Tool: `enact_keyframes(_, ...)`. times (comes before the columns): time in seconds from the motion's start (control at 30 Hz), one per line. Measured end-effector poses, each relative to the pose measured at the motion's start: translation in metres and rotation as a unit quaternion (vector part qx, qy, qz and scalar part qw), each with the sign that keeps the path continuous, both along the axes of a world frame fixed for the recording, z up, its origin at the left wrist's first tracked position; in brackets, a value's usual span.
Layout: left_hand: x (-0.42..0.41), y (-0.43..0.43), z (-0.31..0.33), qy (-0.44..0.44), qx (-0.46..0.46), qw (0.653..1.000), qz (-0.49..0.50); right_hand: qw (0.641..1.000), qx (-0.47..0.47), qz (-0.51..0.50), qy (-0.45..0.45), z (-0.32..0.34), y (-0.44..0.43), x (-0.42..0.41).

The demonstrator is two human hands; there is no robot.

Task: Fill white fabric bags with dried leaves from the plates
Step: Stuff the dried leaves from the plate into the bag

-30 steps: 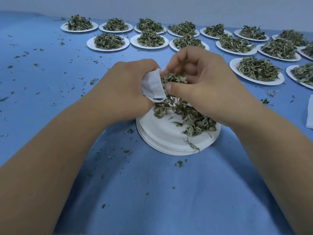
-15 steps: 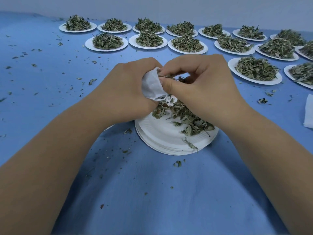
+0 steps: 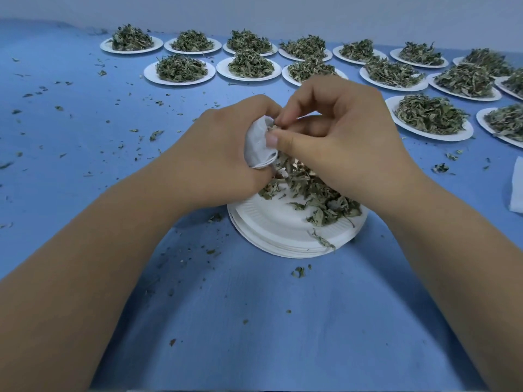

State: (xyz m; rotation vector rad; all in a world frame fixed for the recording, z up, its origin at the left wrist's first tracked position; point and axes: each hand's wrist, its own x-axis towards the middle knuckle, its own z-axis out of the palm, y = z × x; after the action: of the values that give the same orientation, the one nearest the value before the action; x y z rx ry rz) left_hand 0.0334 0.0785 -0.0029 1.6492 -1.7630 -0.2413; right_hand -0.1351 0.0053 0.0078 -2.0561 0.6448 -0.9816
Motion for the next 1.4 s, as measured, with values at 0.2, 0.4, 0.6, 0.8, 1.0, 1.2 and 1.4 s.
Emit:
enact_keyframes(0.2, 0.001, -0.002, -0.001, -0.011, -0.010, 1.000, -0.001, 0.998, -0.061, -0.007, 0.030, 0.000, 0.002, -0.001)
enact_keyframes(0.4, 0.004, -0.002, -0.001, 0.006, -0.015, 1.000, 0.001, 0.994, -0.006, 0.045, 0.098, 0.006, 0.008, -0.005)
enact_keyframes(0.6, 0.008, -0.001, 0.000, 0.000, -0.006, 0.999, 0.036, 0.997, -0.051, 0.000, 0.064, 0.008, 0.005, -0.009)
enact_keyframes(0.8, 0.006, 0.000, 0.002, 0.032, -0.012, 0.999, 0.036, 0.983, -0.086, 0.040, 0.160, 0.005, 0.007, -0.006)
enact_keyframes(1.0, 0.003, -0.001, 0.000, 0.034, -0.007, 0.999, 0.023, 0.986, -0.008, 0.072, 0.151, -0.002, 0.004, -0.004)
enact_keyframes(1.2, 0.003, -0.001, 0.001, 0.025, -0.005, 0.999, 0.025, 0.983, -0.007, 0.090, 0.160, -0.002, 0.009, -0.003)
enact_keyframes(1.4, 0.002, 0.001, 0.003, 0.020, -0.013, 0.999, 0.035, 0.992, -0.014, 0.080, 0.099, 0.008, 0.013, -0.004)
